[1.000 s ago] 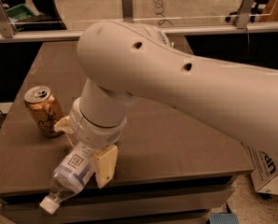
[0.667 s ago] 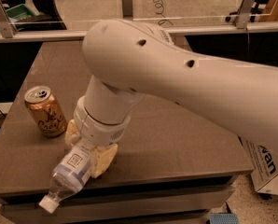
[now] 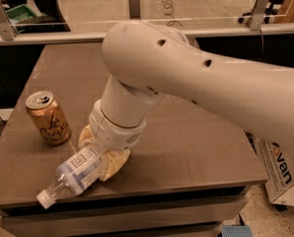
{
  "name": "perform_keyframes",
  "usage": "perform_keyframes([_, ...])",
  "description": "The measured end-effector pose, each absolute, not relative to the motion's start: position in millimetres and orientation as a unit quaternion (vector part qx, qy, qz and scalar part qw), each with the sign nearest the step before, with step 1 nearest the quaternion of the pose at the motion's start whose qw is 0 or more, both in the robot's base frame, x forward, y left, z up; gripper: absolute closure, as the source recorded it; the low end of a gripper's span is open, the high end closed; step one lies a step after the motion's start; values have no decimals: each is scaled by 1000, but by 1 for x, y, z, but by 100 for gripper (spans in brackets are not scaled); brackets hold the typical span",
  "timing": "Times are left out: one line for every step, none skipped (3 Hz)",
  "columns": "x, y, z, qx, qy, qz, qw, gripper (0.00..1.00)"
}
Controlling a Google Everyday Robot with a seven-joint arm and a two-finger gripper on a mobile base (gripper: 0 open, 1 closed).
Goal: Move blue plastic bottle near green jalapeno chip bag
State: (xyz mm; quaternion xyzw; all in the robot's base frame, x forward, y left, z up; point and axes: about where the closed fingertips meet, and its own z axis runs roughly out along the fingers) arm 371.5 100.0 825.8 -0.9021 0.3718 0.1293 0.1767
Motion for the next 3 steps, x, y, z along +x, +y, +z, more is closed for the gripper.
perform_keyframes([372,100,827,-902,372,129,177,100])
perform_keyframes([394,51,865,-889,412,94,176,100])
perform_keyframes([403,31,893,-884,423,85,180,100])
